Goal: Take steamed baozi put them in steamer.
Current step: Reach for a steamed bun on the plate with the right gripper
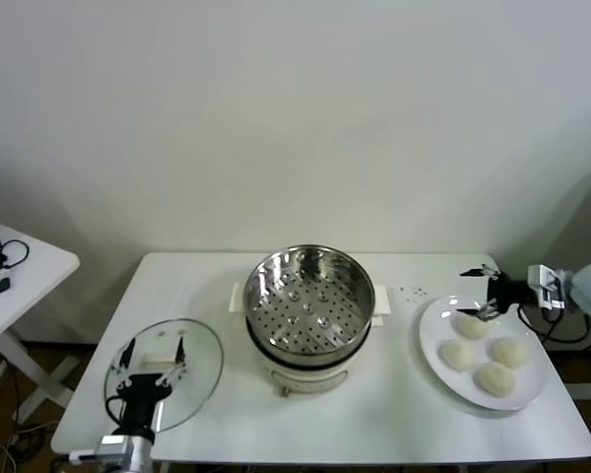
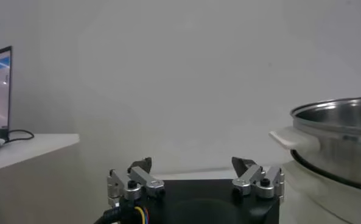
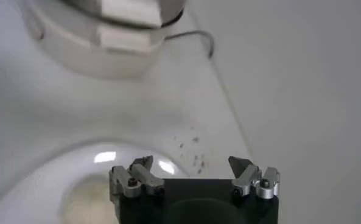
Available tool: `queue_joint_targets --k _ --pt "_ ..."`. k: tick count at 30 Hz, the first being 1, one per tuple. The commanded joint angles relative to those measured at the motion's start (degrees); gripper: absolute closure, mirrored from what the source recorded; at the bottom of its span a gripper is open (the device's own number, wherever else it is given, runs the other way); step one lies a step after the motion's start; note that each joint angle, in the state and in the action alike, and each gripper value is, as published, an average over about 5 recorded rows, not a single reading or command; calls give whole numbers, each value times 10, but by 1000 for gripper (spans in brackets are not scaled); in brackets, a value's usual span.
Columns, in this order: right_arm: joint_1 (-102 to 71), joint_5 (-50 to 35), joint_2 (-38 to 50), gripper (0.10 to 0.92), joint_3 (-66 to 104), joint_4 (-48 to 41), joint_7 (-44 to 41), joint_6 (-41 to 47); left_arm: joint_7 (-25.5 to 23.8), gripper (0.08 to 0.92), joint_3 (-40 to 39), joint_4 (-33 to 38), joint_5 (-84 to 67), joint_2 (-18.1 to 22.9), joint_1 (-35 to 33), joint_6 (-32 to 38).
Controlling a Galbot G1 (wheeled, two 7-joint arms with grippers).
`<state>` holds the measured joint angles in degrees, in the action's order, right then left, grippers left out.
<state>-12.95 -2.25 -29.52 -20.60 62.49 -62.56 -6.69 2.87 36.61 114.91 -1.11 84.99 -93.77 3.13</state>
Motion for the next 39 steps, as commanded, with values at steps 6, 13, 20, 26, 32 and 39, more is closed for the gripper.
queue_joint_targets --k 6,13,20,26,32,39 --pt "164 142 -101 203 -195 -148 -99 -30 4 177 -4 2 -3 -2 7 -13" --pt "121 172 -151 203 -160 -185 -61 -42 5 177 -1 5 -4 -4 10 -19" --pt "102 215 -175 203 -130 -211 -47 -57 5 177 3 7 -6 -7 7 -20" --pt "98 231 -183 203 -121 -218 -34 -61 5 177 5 7 -6 -6 4 -19" --pt "97 253 -186 203 -116 -222 -37 -62 6 177 8 5 -7 -5 4 -18" --pt "93 262 -187 203 -113 -226 -44 -61 6 177 13 4 -12 -5 3 -17"
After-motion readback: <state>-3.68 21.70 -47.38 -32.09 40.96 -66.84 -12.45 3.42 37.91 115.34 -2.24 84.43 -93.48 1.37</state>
